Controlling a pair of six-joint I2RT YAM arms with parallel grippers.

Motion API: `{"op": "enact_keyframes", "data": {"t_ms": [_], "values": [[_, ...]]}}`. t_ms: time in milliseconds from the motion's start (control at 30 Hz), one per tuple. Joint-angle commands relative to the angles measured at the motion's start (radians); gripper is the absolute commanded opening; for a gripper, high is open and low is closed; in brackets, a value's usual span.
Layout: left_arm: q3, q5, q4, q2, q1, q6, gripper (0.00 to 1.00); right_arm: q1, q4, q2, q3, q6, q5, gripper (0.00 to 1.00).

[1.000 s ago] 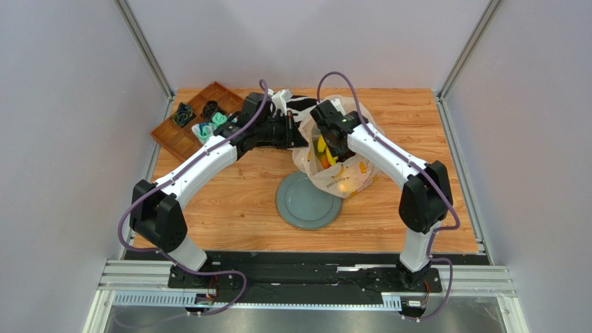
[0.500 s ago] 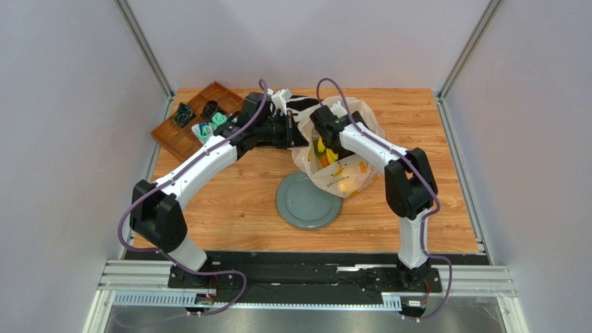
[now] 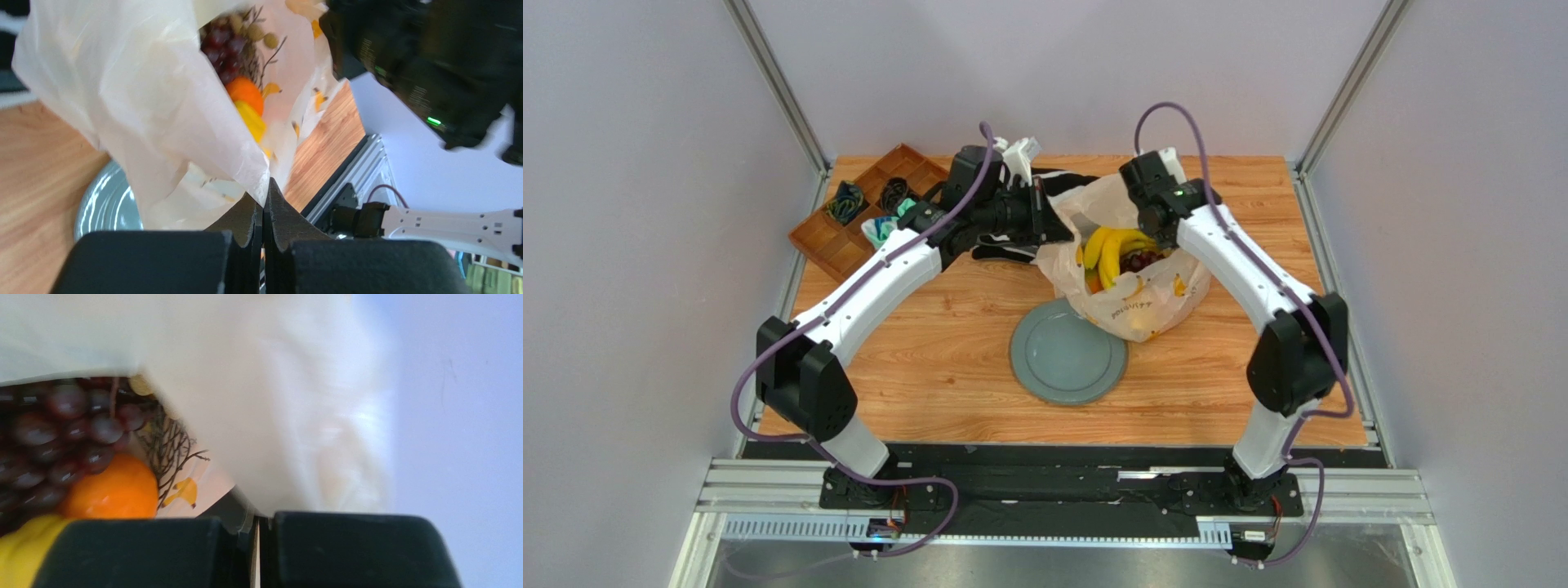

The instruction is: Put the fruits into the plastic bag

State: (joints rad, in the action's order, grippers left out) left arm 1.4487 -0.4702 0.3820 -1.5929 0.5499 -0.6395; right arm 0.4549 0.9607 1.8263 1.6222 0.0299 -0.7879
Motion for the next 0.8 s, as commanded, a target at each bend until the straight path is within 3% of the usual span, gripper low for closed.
{"op": "enact_keyframes", "data": {"t_ms": [0, 167, 300, 767], "values": [[0.214, -0.012, -0.006, -0.024, 0.019, 0.021, 0.00, -0.001, 0.110, -0.244, 0.189, 0.061, 0.195, 0.00], [0.386, -0.018, 0.014, -0.079, 0.041, 0.017, 0.00, -0.018, 0.105, -0.436, 0.319, 0.056, 0.188, 0.00], [0.493, -0.031, 0.006, -0.105, 0.048, 0.041, 0.00, -0.015, 0.086, -0.513, 0.328, 0.044, 0.098, 0.00], [0.556, -0.137, -0.009, -0.283, 0.146, 0.106, 0.00, -0.067, 0.006, -0.711, -0.085, 0.103, -0.103, 0.00]]}}
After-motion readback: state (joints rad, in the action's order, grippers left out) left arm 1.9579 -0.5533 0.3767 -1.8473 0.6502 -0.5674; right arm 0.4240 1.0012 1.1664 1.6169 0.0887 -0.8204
